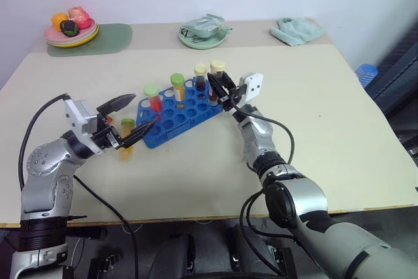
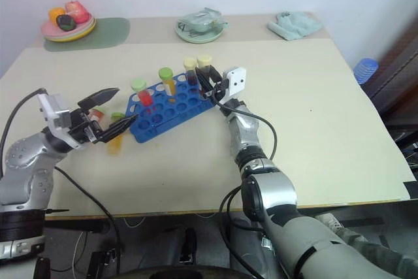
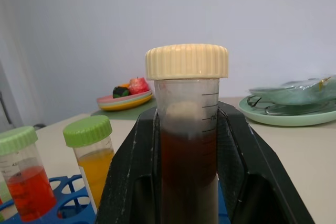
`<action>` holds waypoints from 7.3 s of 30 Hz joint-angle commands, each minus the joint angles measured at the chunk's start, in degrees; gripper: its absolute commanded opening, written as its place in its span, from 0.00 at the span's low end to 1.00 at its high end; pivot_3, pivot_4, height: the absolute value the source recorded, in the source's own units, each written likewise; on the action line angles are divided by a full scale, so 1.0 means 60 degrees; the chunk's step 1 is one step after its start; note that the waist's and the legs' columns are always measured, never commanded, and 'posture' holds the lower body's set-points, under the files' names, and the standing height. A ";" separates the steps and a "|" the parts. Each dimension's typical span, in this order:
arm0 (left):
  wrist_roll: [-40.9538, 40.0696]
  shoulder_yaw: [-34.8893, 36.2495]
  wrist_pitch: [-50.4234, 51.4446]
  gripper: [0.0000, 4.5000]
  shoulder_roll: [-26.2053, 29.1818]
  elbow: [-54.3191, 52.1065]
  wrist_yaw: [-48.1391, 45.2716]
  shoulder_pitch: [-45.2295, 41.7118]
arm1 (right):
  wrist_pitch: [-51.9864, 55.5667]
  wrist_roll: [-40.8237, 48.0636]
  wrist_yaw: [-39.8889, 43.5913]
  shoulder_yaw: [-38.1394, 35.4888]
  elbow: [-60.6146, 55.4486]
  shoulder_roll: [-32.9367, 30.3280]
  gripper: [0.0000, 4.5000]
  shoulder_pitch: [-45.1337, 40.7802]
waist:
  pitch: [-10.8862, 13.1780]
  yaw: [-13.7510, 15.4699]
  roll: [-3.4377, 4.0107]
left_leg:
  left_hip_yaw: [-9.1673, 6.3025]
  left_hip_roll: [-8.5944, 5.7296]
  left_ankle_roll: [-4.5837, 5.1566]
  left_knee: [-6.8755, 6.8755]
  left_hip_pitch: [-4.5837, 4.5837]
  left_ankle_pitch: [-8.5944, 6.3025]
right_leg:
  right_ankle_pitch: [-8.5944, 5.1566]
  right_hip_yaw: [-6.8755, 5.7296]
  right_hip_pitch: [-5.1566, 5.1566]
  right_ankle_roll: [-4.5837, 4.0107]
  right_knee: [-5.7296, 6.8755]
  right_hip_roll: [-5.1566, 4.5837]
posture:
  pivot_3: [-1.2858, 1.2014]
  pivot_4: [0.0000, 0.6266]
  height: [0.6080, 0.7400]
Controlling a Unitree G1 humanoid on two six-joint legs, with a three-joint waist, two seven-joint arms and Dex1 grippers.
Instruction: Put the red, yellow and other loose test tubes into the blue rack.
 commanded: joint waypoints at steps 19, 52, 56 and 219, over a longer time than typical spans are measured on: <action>-0.0379 0.0459 -0.0032 0.97 0.0380 -0.0397 -0.0209 0.0378 | -0.0467 -0.0203 -0.0646 -0.0418 0.0780 0.0472 0.17 -0.0173 | 0.0003 -0.0013 0.0004 | 0.0001 0.0000 0.0042 -0.0044 0.0135 -0.0028 | -0.0004 0.0000 0.0118 -0.0006 -0.0020 -0.0005 | 0.52 0.24 1.00; -0.0625 0.0439 0.0222 0.97 0.0330 -0.1039 0.0191 0.0583 | -0.1538 -0.1207 -0.1452 -0.0241 0.0840 0.0613 0.99 0.0148 | 0.0012 -0.0012 0.0018 | 0.0001 0.0000 0.0048 -0.0059 0.0134 -0.0032 | -0.0005 -0.0001 0.0115 -0.0009 -0.0028 -0.0007 | 0.52 0.24 1.00; -0.0821 0.0484 0.0670 0.97 0.0105 -0.1215 0.0802 0.0557 | -0.1723 -0.1576 -0.1838 0.0006 0.0651 0.0398 0.99 0.0061 | 0.0012 -0.0010 0.0020 | 0.0001 0.0000 0.0045 -0.0059 0.0134 -0.0031 | -0.0006 -0.0001 0.0115 -0.0009 -0.0029 -0.0008 | 0.52 0.24 1.00; 0.3319 -0.2879 -0.5927 0.18 -0.5741 0.8087 0.2681 -0.5471 | 1.0981 0.5162 0.1085 -0.2861 -1.6720 -0.8253 1.00 0.9174 | 0.0081 0.1027 -0.0082 | -0.0006 -0.0003 0.0135 0.0000 0.0073 -0.0079 | 0.0017 -0.0013 0.0158 0.0034 -0.0164 0.0004 | 0.52 0.24 1.00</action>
